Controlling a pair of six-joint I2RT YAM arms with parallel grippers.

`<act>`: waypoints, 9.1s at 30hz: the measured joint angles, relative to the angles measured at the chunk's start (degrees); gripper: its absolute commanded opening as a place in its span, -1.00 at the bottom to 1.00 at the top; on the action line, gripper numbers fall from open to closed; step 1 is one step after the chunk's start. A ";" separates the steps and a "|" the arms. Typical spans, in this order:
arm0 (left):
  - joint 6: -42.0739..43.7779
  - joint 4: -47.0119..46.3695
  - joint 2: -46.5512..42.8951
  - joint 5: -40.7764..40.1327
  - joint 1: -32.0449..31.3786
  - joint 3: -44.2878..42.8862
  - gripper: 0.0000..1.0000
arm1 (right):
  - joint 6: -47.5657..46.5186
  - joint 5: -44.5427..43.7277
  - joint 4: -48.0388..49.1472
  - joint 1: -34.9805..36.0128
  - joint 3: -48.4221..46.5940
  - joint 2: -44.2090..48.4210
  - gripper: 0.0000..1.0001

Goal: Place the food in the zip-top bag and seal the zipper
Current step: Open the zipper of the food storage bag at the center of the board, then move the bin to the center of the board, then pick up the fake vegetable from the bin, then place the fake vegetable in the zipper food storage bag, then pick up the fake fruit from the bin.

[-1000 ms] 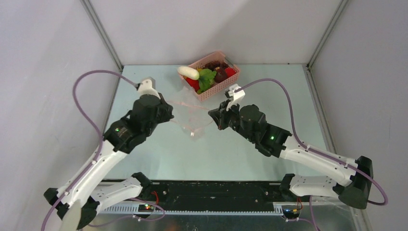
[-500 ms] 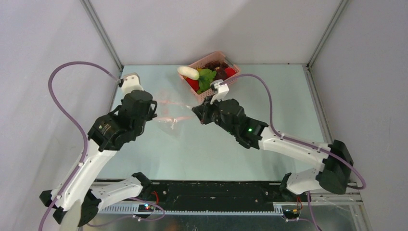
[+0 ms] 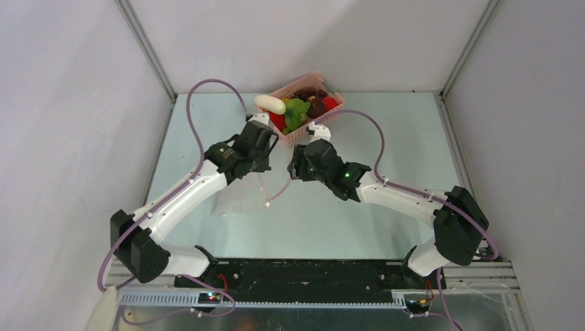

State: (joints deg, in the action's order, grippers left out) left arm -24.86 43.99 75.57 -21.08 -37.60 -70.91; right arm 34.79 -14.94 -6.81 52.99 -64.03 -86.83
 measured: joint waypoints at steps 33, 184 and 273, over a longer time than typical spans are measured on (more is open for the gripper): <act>-8.07 -7.04 -2.47 -2.54 12.24 7.26 -1.00 | -6.82 0.85 2.19 -17.99 -26.10 -21.92 0.85; -14.12 -12.26 -12.48 8.50 7.39 18.73 -1.00 | -20.94 1.70 -14.32 -0.17 7.63 0.57 -0.52; -2.64 -13.84 -10.67 4.85 -14.80 11.47 -1.00 | 8.92 15.85 -2.56 -4.15 5.57 10.84 0.41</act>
State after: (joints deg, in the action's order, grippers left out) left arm -27.51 30.15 64.90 -16.23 -52.40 -59.44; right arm 43.70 0.91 -9.37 48.84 -58.46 -75.99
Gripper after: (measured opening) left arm 0.005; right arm 0.624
